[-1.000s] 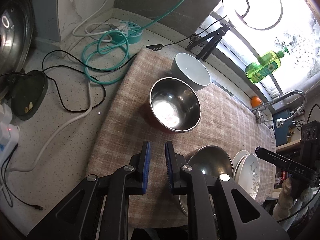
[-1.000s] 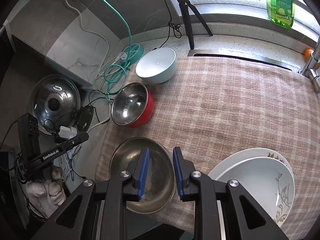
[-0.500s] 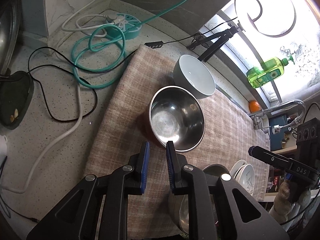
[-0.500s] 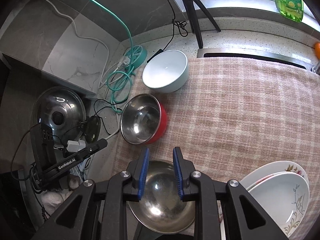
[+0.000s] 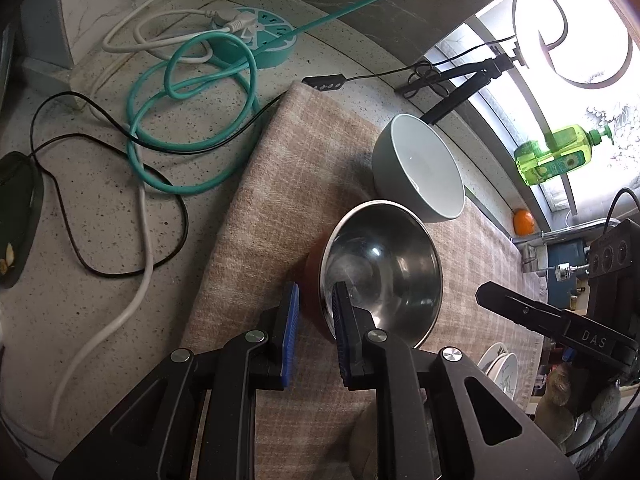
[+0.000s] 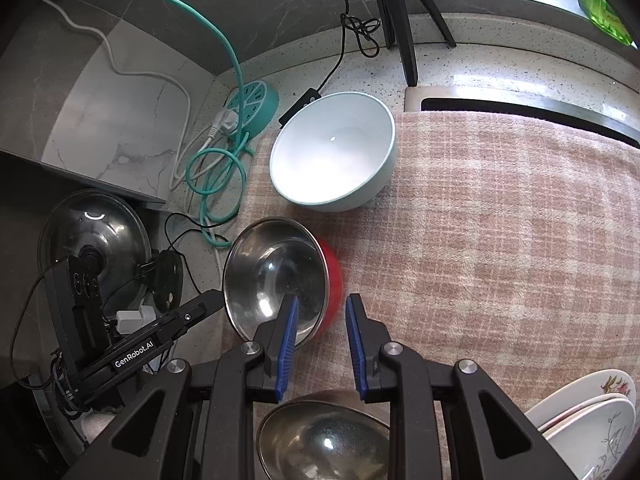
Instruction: Organize plates and bowls
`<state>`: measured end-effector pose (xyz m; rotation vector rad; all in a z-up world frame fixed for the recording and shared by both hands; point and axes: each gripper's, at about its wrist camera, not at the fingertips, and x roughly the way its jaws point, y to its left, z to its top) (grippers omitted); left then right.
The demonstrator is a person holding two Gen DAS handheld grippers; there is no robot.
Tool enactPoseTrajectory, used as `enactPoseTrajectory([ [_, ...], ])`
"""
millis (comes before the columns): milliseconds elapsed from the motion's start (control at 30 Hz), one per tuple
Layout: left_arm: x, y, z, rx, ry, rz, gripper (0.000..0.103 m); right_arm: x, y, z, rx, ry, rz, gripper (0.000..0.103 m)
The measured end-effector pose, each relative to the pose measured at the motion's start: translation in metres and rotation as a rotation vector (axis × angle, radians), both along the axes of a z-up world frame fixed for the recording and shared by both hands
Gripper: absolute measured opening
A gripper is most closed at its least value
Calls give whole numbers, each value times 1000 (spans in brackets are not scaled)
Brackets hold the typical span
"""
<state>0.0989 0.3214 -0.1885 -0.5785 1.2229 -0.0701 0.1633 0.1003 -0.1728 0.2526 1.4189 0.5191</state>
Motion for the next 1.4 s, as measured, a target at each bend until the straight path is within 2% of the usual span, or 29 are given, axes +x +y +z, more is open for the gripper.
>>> enactPoseTrajectory([
  [500, 6, 0, -10, 1, 9, 6, 15, 16, 20, -29, -29, 46, 19, 22],
  [600, 6, -1, -10, 8, 3, 3, 12, 20, 19, -32, -32, 51, 13, 22],
  [767, 8, -6, -10, 16, -2, -6, 9, 23, 19, -36, -21, 70, 13, 15],
  [867, 9, -9, -9, 15, -4, -12, 7, 22, 23, -36, -14, 75, 26, 9],
  [1100, 7, -10, -3, 31, -8, -1, 7, 18, 22, -31, 2, 88, 18, 9],
  [1400, -5, -14, 22, 38, -51, -13, 7, 4, 11, -11, 24, 77, 25, 9],
])
